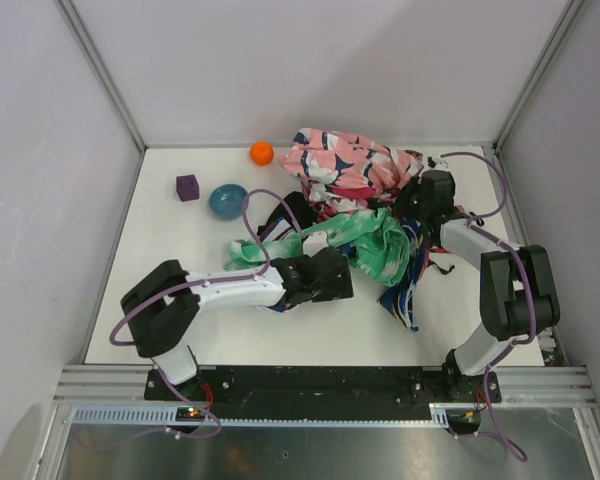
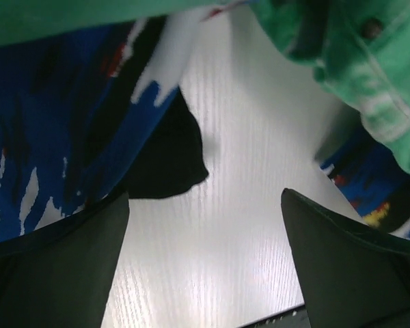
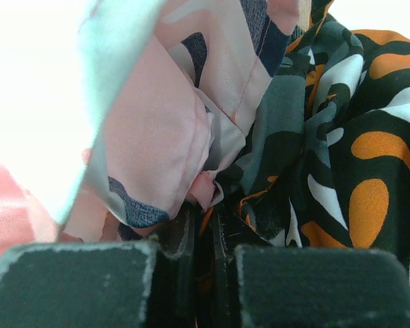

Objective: Pick out a specific cloth from the pile

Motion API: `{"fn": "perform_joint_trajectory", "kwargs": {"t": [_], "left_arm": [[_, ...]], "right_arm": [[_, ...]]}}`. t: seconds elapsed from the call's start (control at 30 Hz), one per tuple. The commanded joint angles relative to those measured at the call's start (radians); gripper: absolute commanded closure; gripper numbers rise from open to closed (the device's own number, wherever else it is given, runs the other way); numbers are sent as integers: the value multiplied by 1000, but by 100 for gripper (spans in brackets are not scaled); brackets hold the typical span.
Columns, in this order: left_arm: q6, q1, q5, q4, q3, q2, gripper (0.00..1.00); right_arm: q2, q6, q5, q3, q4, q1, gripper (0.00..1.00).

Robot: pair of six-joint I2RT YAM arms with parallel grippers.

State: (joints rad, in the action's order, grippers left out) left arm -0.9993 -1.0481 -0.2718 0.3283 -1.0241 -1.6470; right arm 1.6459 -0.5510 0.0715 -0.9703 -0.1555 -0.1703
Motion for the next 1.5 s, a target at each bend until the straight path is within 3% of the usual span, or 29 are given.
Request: {"fn": "perform_joint_trajectory", "kwargs": {"t": [0.0,0.17,0.33,0.4,0.43,0.5,0.53,0.6,0.83,0.93,1.1,1.23,1.47], "left_arm": [[-166,-4,-149,12,-19,-52,5],[-274,-2,-251,119,-9,-80,10],[-267,8,-281,150,-51,-126,20],[-250,24,-296,156,-76,-149,34],[-240,35,-299,160,-85,-157,45],[-215,56,-285,165,-98,-162,80],[-198,60,-277,165,-103,-152,90],[-142,55,-260,165,-115,-116,97],[276,-27,-8,161,-320,83,99],[440,-40,133,159,-498,142,99],[627,-41,230,161,-822,160,99],[720,-42,220,161,-1040,150,99],[851,-41,15,161,-1276,120,99]], "right_arm": [[42,38,-27,76,262,5,100],[28,36,-33,88,262,20,100],[12,36,-31,100,262,25,100],[2,37,-38,103,267,25,100],[-4,38,-43,106,269,26,100],[-15,38,-52,109,273,30,100],[-19,37,-54,110,274,32,100],[-25,35,-58,111,276,33,100],[-38,26,-91,111,295,27,100],[-49,28,-138,111,326,30,100],[-73,32,-185,127,379,114,100],[-125,58,-228,141,422,218,100],[-197,81,-249,158,473,429,100]]}}
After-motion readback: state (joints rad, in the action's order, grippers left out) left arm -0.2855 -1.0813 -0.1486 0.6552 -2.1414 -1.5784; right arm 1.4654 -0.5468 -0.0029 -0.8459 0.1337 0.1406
